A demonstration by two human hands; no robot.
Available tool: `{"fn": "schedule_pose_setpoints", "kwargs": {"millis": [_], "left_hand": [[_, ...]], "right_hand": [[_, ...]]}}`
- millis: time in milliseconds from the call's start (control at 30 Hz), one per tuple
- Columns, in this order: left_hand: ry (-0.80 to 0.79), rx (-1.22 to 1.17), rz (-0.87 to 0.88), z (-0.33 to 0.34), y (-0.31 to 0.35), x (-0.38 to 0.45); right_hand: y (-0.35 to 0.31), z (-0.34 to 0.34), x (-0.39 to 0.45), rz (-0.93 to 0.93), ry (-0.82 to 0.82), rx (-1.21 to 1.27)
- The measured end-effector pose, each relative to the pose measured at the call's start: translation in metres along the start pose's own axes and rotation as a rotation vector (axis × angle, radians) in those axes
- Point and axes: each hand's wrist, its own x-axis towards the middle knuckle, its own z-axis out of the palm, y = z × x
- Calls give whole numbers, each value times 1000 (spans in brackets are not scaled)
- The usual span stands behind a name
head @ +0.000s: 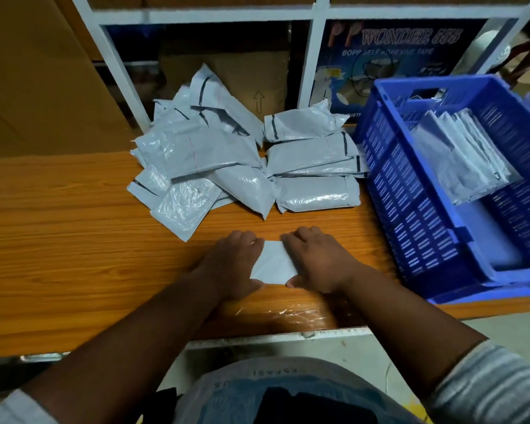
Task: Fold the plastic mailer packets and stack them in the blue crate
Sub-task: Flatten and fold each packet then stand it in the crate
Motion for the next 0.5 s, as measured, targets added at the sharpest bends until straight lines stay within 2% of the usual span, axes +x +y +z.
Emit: {"fn": "schedule_pose_setpoints", "kwargs": {"millis": [100,233,333,400,500], "left_hand": [[-43,-19,-27,-13,-4,19],[-109,-169,-4,-21,-13,23],[-11,-298,21,-35,-22,25],[111,-432,33,-57,-29,29],[298,-626,64,-90,-33,47]], "right_hand": [[0,-15,18,11,-119,-5],[5,-27,17,13,-185,156],[15,-65,8,20,-158,242],[26,-100,-2,62,-121,242],[48,-154,-24,167,21,276]]}}
